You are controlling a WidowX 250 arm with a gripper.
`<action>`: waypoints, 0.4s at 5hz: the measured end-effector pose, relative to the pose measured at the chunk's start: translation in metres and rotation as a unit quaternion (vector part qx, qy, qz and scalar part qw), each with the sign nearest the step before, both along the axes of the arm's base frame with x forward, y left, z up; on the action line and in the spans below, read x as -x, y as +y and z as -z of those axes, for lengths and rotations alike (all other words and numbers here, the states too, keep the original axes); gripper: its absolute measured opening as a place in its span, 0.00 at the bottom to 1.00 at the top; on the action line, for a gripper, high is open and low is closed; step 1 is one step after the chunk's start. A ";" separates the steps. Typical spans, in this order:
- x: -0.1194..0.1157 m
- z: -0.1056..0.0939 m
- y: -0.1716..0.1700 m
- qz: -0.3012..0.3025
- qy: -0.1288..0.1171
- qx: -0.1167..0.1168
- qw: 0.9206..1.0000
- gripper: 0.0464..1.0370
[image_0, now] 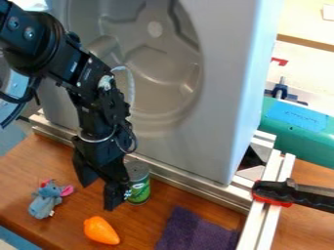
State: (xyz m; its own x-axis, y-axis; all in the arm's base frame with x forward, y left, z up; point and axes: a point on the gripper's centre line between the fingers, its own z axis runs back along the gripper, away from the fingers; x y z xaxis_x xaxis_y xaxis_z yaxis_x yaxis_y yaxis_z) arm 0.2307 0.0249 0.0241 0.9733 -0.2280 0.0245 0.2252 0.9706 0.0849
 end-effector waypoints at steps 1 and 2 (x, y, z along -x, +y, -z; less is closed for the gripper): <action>0.002 0.005 0.000 -0.004 0.007 0.000 1.000 0.97; -0.003 0.007 -0.021 -0.028 -0.020 0.008 0.999 0.97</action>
